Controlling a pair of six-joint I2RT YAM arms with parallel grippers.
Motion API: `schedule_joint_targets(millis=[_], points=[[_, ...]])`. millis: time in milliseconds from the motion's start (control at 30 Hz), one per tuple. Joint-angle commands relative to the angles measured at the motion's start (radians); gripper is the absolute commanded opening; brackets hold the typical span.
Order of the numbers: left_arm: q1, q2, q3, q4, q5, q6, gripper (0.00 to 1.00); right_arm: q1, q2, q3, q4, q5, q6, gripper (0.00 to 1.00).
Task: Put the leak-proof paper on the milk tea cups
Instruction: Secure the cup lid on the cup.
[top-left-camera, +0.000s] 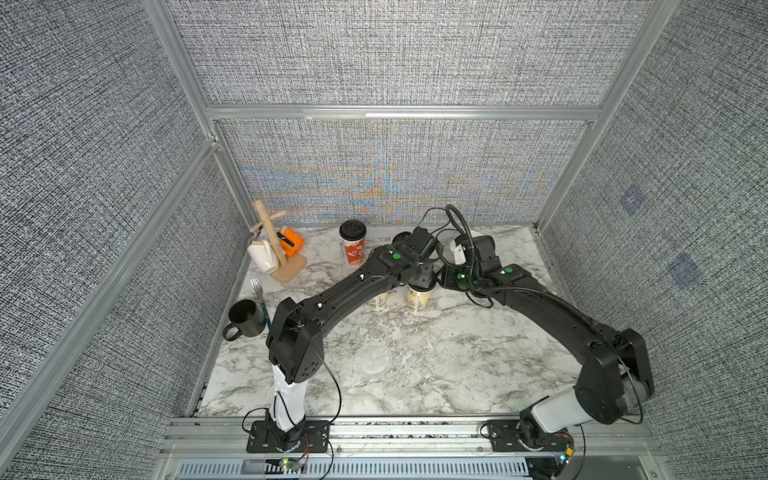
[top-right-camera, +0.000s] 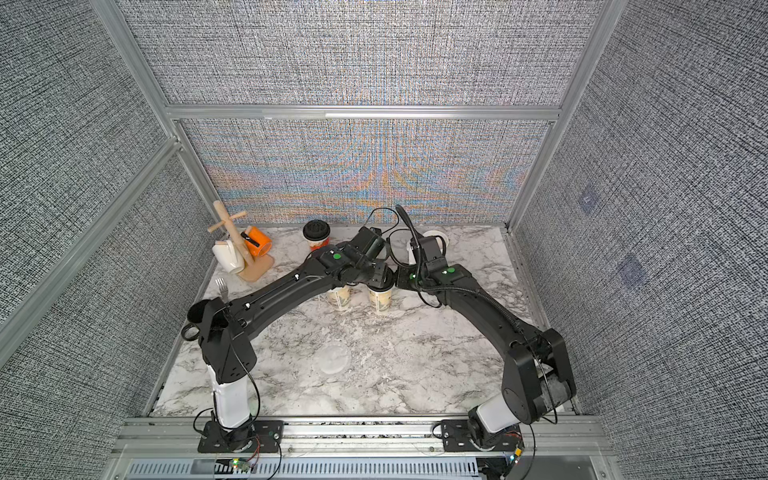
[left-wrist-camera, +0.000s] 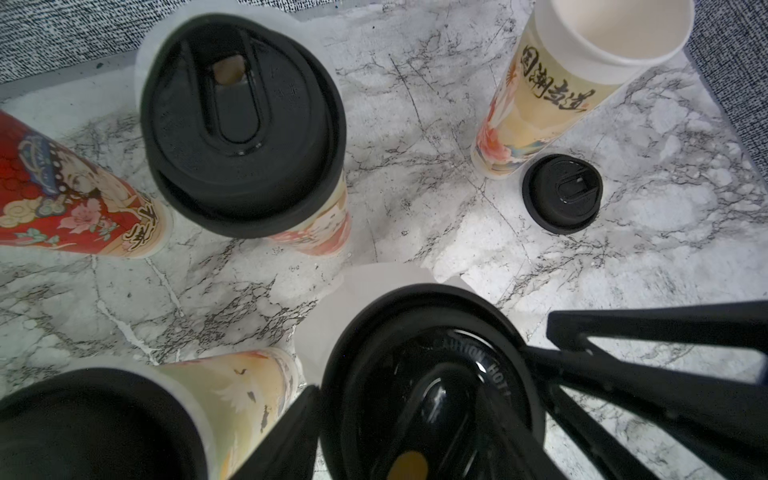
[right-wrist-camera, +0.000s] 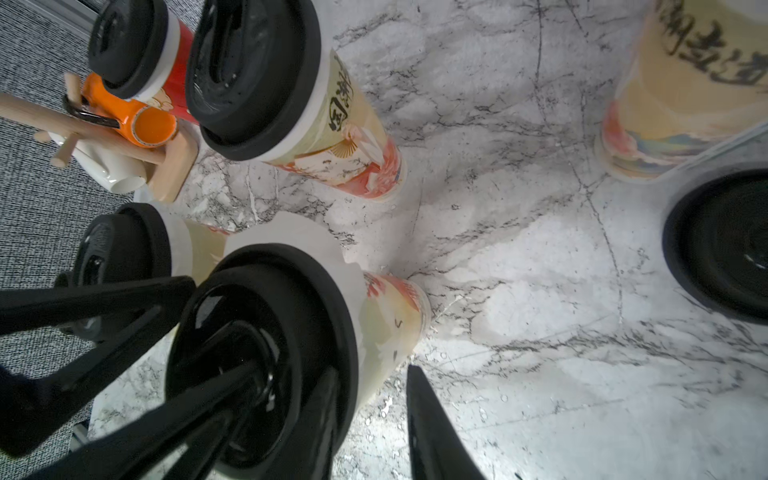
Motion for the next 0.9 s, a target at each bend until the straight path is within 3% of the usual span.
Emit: schedule_joint_targets(millis=[0, 300, 800, 867], points=[[0.001, -0.002, -0.036, -0.166, 0.001, 0.009, 0.6, 0.007, 0.013, -0.069, -0.036, -0.014, 0.008, 0.3], [0.001, -0.023, -0.097, -0.141, 0.003, 0.001, 0.6, 0.015, 0.013, -0.237, 0.025, -0.02, 0.028, 0.29], [0.001, -0.02, -0.071, -0.134, 0.024, 0.023, 0.58, 0.018, 0.004, -0.165, -0.018, -0.005, 0.011, 0.28], [0.001, -0.022, -0.06, -0.136, 0.023, 0.032, 0.54, 0.019, 0.003, -0.163, -0.018, -0.005, 0.011, 0.28]])
